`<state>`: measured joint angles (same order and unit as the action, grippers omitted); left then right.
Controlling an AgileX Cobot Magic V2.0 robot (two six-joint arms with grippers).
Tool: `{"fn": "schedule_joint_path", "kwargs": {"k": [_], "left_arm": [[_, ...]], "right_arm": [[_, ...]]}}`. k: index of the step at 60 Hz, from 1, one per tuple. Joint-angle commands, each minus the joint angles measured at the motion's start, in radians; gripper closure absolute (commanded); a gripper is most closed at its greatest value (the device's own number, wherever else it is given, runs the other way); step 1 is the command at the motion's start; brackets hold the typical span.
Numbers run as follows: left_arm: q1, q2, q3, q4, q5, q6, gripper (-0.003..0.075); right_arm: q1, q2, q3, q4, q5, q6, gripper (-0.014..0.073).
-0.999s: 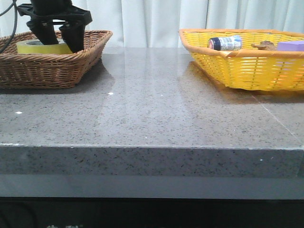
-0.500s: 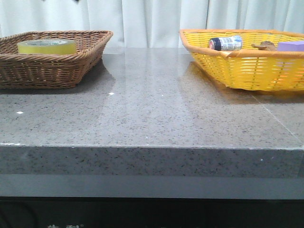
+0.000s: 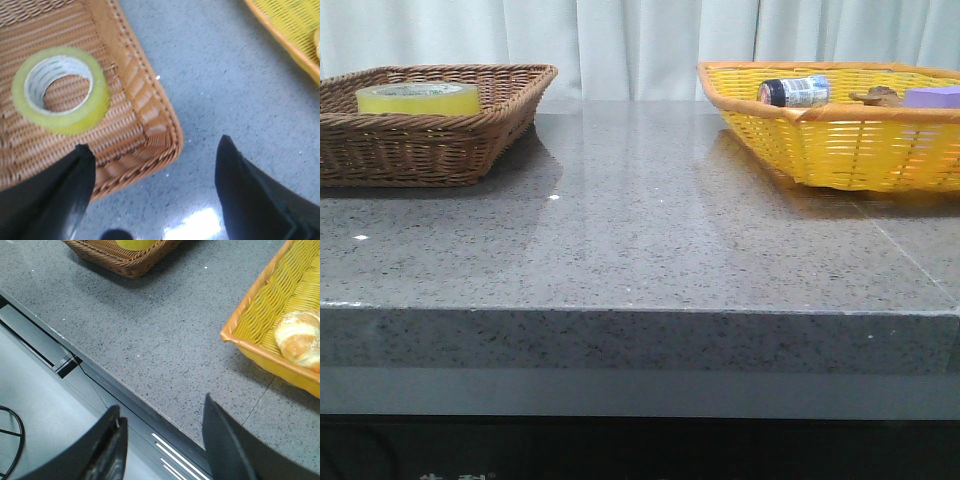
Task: Transfer tape with both arms
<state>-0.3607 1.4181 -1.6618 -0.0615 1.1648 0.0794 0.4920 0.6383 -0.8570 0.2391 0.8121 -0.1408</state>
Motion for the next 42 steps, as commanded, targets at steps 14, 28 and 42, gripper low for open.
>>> {"fn": "schedule_joint_path", "kwargs": {"k": [14, 28, 42], "left_arm": [[-0.008, -0.32, 0.343, 0.008, -0.249, -0.038, 0.023], [-0.008, -0.554, 0.577, 0.008, -0.347, -0.038, 0.023], [-0.008, -0.763, 0.748, -0.018, -0.386, -0.043, 0.023]], "right_arm": [[-0.001, 0.0, -0.026, 0.008, -0.063, -0.006, 0.0213], [-0.001, 0.0, -0.026, 0.008, -0.063, -0.006, 0.0213], [-0.001, 0.0, -0.026, 0.008, -0.063, -0.006, 0.0213]]}}
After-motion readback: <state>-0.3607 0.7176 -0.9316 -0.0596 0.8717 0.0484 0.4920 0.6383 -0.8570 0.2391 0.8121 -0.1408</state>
